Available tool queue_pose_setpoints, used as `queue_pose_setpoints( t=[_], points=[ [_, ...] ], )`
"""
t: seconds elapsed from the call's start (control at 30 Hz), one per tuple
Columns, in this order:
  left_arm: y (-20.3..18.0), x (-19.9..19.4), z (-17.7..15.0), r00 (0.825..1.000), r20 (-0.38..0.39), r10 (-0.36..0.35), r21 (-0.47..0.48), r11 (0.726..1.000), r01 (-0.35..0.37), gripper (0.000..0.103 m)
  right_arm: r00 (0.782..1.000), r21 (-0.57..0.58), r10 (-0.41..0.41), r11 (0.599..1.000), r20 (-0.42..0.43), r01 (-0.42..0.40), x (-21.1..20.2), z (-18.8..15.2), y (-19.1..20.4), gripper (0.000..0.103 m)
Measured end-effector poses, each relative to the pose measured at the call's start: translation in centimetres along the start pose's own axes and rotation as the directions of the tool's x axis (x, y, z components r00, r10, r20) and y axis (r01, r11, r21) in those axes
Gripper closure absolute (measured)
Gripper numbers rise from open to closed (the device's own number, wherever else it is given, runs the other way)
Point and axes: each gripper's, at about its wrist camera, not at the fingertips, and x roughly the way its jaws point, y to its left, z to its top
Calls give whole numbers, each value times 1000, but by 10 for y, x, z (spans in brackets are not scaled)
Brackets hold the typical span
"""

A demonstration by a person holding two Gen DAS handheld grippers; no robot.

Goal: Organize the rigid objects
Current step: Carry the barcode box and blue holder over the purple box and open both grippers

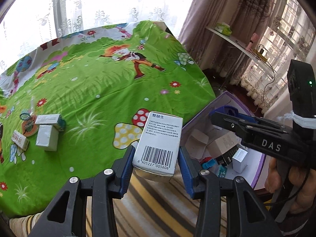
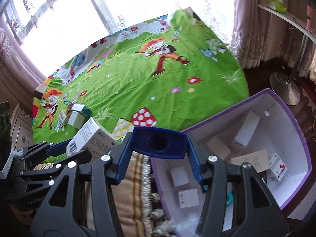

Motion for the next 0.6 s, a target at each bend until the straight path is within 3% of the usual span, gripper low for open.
queue_pose_setpoints(
  t=[0.3, 0.6],
  points=[
    [-47, 17, 14, 999, -19, -46, 93, 995, 47, 58, 977, 91, -208, 975, 57, 202, -21, 6, -79, 46],
    [-72, 36, 25, 996, -34, -88, 129, 987, 92, 58, 941, 125, -326, 941, 94, 314, -33, 11, -110, 46]
  ],
)
